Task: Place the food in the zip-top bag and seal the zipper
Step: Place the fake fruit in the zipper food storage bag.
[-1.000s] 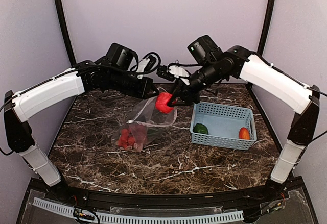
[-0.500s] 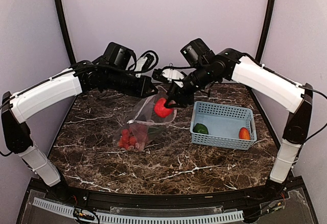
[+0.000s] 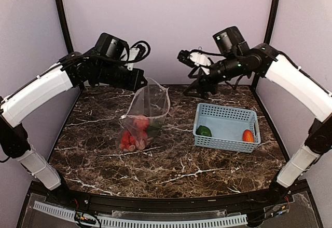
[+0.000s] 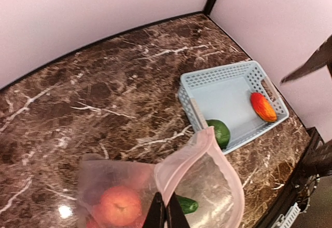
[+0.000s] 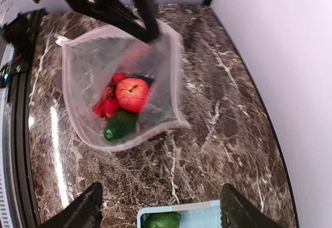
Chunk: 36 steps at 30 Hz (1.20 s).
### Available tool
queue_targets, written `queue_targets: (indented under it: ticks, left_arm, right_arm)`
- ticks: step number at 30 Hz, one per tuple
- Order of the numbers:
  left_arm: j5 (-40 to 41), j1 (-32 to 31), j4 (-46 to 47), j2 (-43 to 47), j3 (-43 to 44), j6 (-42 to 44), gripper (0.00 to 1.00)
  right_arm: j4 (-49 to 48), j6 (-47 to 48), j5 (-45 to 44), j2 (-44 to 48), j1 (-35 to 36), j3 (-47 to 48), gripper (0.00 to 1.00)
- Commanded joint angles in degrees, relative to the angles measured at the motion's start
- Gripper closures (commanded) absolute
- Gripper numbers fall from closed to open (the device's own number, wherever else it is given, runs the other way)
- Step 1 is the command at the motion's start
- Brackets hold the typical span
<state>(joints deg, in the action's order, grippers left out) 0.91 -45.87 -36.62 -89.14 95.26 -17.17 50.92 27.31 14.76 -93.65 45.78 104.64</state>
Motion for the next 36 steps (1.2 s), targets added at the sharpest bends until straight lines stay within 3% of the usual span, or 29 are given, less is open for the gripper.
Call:
queue_targets:
  ticks: [1,3,9,12,17,20,24,28,31,36]
  left_arm:
    - [10.11,1.29,-9.81,6.1,7.5,7.53,0.99]
    - [8.8,1.39,-10.79,5.75,6.99,8.15,0.99]
    - [-6.34,1.32,-3.15,0.57,-2.61,3.21,0.99]
    - [-10.82,1.33,-1.9,-3.0,-0.78,2.78,0.99]
    - [-9.37,1.37,-3.83,-6.13,5.66,7.42,0.99]
    - [-4.39,1.77,-8.35,-8.01,12.23,13.18,0.99]
    - [0.8,3.03,-9.11,-9.1,14.75,18.91,0.99]
    - [-0.13,4.02,-2.87,-7.05,10.26,20.25,0.99]
    - [-8.21,4.7,3.24,-5.94,4.04,18.1,0.99]
    - [-14.89,5.18,16.74,-1.68,-7.72,12.19,0.99]
  right_arm:
    - [-6.44,-0.79,0.12,8.75,-8.58,-8.78,0.18]
    - [-8.59,-1.54,0.62,10.6,-12.01,-13.22,0.15]
    - [-7.56,-4.23,3.79,12.06,-19.13,-18.51,0.12]
    - [-6.51,-3.29,3.15,12.8,-21.41,-19.19,0.03]
    - [-4.41,-1.54,2.5,14.42,-23.98,-21.23,0.01]
    - [-2.24,-0.38,0.96,14.98,-24.9,-23.0,0.01]
    - [-1.39,-0.33,-0.48,15.96,-26.8,-26.67,0.03]
    - [-0.17,0.44,-1.59,16.33,-29.19,-27.46,0.05]
    - [0.01,0.87,-2.81,16.65,-30.59,-27.49,0.06]
    - [0.42,1.02,-1.63,17.65,-32.73,-29.02,0.07]
